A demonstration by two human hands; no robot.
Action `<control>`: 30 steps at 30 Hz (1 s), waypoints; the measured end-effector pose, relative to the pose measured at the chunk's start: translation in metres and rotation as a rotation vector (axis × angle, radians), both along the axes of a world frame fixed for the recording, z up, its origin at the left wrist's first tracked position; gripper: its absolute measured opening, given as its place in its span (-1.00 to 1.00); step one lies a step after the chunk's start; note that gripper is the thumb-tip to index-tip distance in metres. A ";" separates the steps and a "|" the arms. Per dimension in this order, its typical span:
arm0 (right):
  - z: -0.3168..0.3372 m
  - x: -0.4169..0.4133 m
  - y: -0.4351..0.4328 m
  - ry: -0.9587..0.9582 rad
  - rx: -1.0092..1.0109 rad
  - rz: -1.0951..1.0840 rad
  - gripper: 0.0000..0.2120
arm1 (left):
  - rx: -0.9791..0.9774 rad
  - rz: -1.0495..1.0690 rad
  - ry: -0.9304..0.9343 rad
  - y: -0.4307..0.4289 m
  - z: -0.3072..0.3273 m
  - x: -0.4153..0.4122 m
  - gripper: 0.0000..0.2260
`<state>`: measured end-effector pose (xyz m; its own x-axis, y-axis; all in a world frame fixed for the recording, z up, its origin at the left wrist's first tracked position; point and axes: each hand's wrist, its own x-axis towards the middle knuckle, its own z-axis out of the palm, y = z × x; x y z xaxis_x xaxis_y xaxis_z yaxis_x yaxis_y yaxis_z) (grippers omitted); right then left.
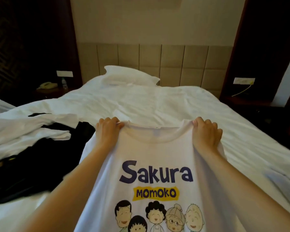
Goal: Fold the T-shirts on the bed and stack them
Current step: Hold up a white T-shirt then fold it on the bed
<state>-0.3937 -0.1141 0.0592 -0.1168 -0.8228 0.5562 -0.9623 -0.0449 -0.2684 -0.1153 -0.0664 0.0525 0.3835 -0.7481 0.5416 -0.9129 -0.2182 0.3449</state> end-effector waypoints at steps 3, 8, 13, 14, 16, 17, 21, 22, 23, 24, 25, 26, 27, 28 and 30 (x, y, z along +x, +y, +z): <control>-0.026 0.007 -0.040 0.079 0.046 0.022 -0.69 | 0.047 -0.018 -0.013 -0.040 -0.027 0.007 -0.73; -0.058 0.023 -0.096 0.203 0.065 0.071 -0.71 | 0.039 0.001 -0.144 -0.100 -0.066 0.020 -0.72; -0.096 0.031 -0.130 0.244 0.086 0.159 -0.71 | 0.064 0.020 -0.285 -0.130 -0.109 0.021 -0.73; -0.107 0.031 -0.134 0.254 0.095 0.169 -0.70 | 0.093 0.019 -0.320 -0.132 -0.124 0.020 -0.73; -0.129 0.030 -0.138 0.265 0.127 0.191 -0.70 | 0.117 0.004 -0.348 -0.133 -0.150 0.023 -0.75; -0.141 0.030 -0.140 0.252 0.149 0.204 -0.69 | 0.103 0.000 -0.334 -0.132 -0.160 0.023 -0.77; -0.168 0.031 -0.148 0.160 0.229 0.212 -0.65 | 0.109 0.042 -0.379 -0.137 -0.175 0.024 -0.85; -0.169 0.030 -0.150 0.161 0.250 0.206 -0.65 | 0.131 0.057 -0.419 -0.137 -0.172 0.023 -0.83; -0.168 0.029 -0.150 0.160 0.278 0.203 -0.64 | 0.168 0.073 -0.445 -0.136 -0.169 0.021 -0.79; -0.164 0.026 -0.150 0.149 0.310 0.205 -0.64 | 0.238 0.087 -0.458 -0.135 -0.164 0.017 -0.72; -0.159 0.022 -0.150 0.127 0.349 0.213 -0.65 | 0.287 0.093 -0.506 -0.134 -0.159 0.013 -0.67; -0.154 0.017 -0.150 0.095 0.398 0.226 -0.65 | 0.330 0.101 -0.571 -0.132 -0.154 0.008 -0.62; -0.147 0.009 -0.148 0.047 0.454 0.239 -0.64 | 0.357 0.096 -0.611 -0.129 -0.147 0.001 -0.54; -0.141 0.002 -0.146 -0.024 0.513 0.255 -0.63 | 0.357 0.080 -0.612 -0.127 -0.140 -0.007 -0.46; -0.128 -0.012 -0.136 -0.188 0.624 0.286 -0.57 | 0.359 0.043 -0.563 -0.121 -0.124 -0.026 -0.41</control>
